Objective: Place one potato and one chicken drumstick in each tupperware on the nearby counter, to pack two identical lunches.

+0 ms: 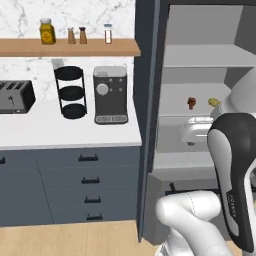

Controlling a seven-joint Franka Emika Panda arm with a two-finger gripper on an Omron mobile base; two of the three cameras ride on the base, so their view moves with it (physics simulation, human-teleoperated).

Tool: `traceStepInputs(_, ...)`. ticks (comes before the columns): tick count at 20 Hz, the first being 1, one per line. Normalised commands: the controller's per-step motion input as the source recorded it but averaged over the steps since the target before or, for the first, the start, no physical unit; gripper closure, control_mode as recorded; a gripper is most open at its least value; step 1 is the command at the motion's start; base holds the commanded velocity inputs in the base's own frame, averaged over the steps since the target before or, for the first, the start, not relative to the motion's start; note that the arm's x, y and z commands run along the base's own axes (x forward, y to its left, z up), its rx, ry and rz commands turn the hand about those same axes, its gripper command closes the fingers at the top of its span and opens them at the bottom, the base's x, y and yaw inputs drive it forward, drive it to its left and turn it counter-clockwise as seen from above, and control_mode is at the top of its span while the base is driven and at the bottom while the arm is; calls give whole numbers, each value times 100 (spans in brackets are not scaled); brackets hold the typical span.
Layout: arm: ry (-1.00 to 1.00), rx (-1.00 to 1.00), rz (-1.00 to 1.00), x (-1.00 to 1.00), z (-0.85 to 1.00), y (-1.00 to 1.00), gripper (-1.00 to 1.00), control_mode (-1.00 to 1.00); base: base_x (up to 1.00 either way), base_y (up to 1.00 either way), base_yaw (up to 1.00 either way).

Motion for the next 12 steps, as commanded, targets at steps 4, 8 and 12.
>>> traceStepInputs(4,0,0,0,0,0,0,-100,100,13,-73,0)
traceStepInputs(8,0,0,0,0,0,0,-100,100,16,-67,0)
traceStepInputs(12,0,0,0,0,0,0,-100,100,36,-51,0)
